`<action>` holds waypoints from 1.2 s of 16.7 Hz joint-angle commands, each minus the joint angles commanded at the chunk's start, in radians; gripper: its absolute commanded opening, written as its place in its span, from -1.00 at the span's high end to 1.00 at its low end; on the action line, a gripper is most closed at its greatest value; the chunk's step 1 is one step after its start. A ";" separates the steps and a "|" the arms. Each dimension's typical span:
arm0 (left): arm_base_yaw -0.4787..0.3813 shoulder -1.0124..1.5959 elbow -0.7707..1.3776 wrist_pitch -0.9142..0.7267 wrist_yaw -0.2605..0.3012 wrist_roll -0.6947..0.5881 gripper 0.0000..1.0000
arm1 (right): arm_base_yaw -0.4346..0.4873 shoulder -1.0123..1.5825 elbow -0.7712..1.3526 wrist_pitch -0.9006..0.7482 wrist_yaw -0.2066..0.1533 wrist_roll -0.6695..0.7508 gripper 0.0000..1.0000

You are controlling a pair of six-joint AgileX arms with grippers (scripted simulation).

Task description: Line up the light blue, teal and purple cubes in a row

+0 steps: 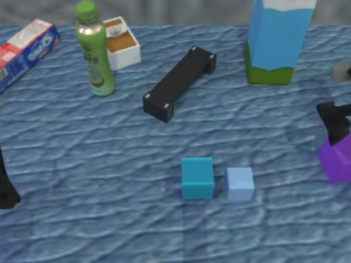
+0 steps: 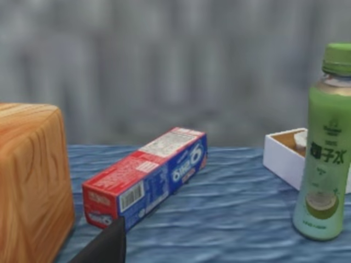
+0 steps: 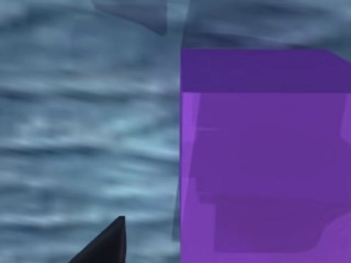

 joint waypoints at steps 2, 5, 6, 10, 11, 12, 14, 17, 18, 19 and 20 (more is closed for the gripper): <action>0.000 0.000 0.000 0.000 0.000 0.000 -1.00 | 0.002 0.006 -0.011 0.017 0.000 -0.001 -1.00; 0.000 0.000 0.000 0.000 0.000 0.000 -1.00 | 0.004 0.045 -0.067 0.113 0.000 -0.001 -1.00; 0.000 0.000 0.000 0.000 0.000 0.000 -1.00 | 0.005 0.062 -0.091 0.158 0.000 0.000 -1.00; 0.000 0.000 0.000 0.000 0.000 0.000 -1.00 | 0.007 0.125 -0.179 0.310 0.001 0.003 -1.00; 0.000 0.000 0.000 0.000 0.000 0.000 -1.00 | 0.007 0.133 -0.189 0.325 0.001 0.004 -1.00; 0.000 0.000 0.000 0.000 0.000 0.000 -1.00 | 0.007 0.135 -0.192 0.330 0.001 0.004 -1.00; 0.000 0.000 0.000 0.000 0.000 0.000 -1.00 | 0.007 0.135 -0.192 0.330 0.001 0.004 -1.00; 0.000 0.000 0.000 0.000 0.000 0.000 -1.00 | 0.007 0.135 -0.192 0.330 0.001 0.004 -0.70; 0.000 0.000 0.000 0.000 0.000 0.000 -1.00 | 0.007 0.135 -0.192 0.330 0.001 0.004 -0.55; 0.000 0.000 0.000 0.000 0.000 0.000 -1.00 | 0.007 0.135 -0.192 0.330 0.001 0.004 -0.40; 0.000 0.000 0.000 0.000 0.000 0.000 -1.00 | 0.007 0.135 -0.192 0.330 0.001 0.004 -0.25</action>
